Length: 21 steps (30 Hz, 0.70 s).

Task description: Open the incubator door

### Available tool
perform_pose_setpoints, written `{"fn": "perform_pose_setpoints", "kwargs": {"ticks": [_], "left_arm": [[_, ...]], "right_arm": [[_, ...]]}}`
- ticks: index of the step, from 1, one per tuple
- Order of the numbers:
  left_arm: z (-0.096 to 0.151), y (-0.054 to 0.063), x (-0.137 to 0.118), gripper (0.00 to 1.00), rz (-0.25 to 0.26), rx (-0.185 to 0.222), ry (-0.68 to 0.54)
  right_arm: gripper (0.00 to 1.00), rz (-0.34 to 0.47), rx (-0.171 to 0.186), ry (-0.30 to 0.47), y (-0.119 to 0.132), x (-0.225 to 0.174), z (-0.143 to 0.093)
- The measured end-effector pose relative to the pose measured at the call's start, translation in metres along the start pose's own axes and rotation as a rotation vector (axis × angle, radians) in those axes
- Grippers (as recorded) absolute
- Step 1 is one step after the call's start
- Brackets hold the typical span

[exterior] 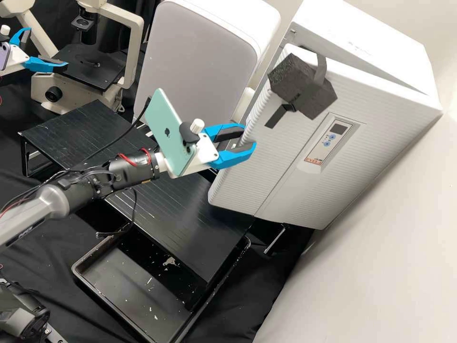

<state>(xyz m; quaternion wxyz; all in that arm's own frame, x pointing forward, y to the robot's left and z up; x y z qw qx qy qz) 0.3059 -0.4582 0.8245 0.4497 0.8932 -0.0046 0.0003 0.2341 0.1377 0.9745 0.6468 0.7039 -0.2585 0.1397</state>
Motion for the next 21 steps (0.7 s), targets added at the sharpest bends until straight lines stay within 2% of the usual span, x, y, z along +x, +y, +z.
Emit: {"fn": "perform_pose_setpoints", "kwargs": {"ticks": [5, 6, 9, 12, 14, 16, 19, 21], "left_arm": [[0.000, 0.000, 0.000, 1.00, 0.000, 0.000, 0.000], [0.000, 0.000, 0.000, 1.00, 0.000, 0.000, 0.000], [0.000, 0.000, 0.000, 1.00, 0.000, 0.000, 0.000], [0.000, 0.000, 0.000, 1.00, 0.000, 0.000, 0.000], [0.000, 0.000, 0.000, 1.00, 0.000, 0.000, 0.000], [0.000, 0.000, 0.000, 1.00, 0.000, 0.000, 0.000], [0.000, 0.000, 0.000, 1.00, 0.000, 0.000, 0.000], [0.000, 0.000, 0.000, 1.00, 0.000, 0.000, 0.000]], "right_arm": [[0.00, 0.126, 0.041, -0.074, 0.014, -0.017, 0.002], [1.00, 0.153, 0.038, -0.090, 0.017, -0.020, 0.003], [1.00, 0.233, 0.046, -0.126, 0.030, -0.030, 0.004], [1.00, 0.343, 0.018, -0.058, 0.047, -0.039, -0.005], [1.00, 0.389, 0.002, -0.021, 0.053, -0.043, -0.010], [1.00, 0.416, -0.005, 0.004, 0.057, -0.045, -0.014], [1.00, 0.410, -0.016, 0.032, 0.054, -0.044, -0.017], [1.00, 0.396, -0.008, 0.059, 0.048, -0.042, -0.019]]}}
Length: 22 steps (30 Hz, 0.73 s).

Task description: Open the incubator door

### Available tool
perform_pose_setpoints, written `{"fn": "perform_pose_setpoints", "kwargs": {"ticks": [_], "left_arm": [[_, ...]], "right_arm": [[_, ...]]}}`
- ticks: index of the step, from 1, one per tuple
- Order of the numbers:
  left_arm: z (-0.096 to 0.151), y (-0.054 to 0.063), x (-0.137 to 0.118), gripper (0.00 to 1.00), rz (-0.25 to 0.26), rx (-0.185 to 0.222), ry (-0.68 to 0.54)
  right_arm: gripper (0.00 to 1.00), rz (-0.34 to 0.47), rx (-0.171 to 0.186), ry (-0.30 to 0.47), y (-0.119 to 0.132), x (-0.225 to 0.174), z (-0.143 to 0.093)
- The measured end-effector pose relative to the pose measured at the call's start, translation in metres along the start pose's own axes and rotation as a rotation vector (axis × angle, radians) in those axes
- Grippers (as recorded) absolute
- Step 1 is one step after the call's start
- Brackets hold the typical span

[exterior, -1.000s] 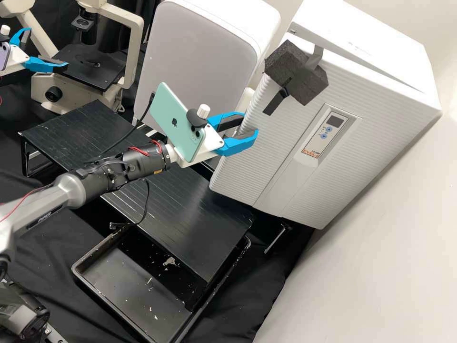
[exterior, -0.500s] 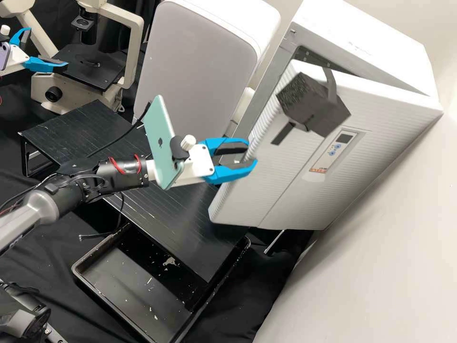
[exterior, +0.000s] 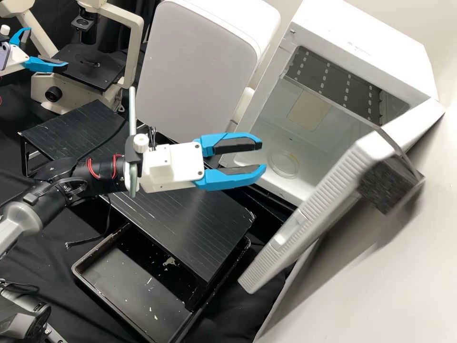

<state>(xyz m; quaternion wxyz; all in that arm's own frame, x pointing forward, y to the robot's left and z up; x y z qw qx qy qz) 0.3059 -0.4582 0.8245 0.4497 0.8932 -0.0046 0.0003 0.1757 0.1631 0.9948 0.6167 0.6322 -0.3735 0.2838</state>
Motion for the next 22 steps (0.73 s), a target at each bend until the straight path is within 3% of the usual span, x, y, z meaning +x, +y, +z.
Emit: {"fn": "perform_pose_setpoints", "kwargs": {"ticks": [3, 4, 5, 7, 10, 12, 15, 22], "left_arm": [[0.000, 0.000, 0.000, 1.00, 0.000, 0.000, 0.000], [0.000, 0.000, 0.000, 1.00, 0.000, 0.000, 0.000], [0.000, 0.000, 0.000, 1.00, 0.000, 0.000, 0.000], [0.000, 0.000, 0.000, 1.00, 0.000, 0.000, 0.000], [0.000, 0.000, 0.000, 1.00, 0.000, 0.000, 0.000], [0.000, 0.000, 0.000, 1.00, 0.000, 0.000, 0.000], [0.000, 0.000, 0.000, 1.00, 0.000, 0.000, 0.000], [0.000, 0.000, 0.000, 1.00, 0.000, 0.000, 0.000]], "right_arm": [[1.00, -0.051, 0.062, 0.122, -0.009, -0.002, -0.004], [1.00, -0.091, 0.125, 0.204, -0.014, -0.005, -0.005], [1.00, -0.121, 0.160, 0.271, -0.018, -0.007, -0.004], [1.00, -0.166, 0.199, 0.371, -0.023, -0.012, -0.004], [1.00, -0.248, 0.304, 0.478, -0.031, -0.020, -0.003], [1.00, -0.284, 0.338, 0.526, -0.037, -0.025, -0.003], [1.00, -0.341, 0.355, 0.560, -0.049, -0.033, 0.000], [1.00, -0.432, 0.359, 0.594, -0.066, -0.050, 0.005]]}}
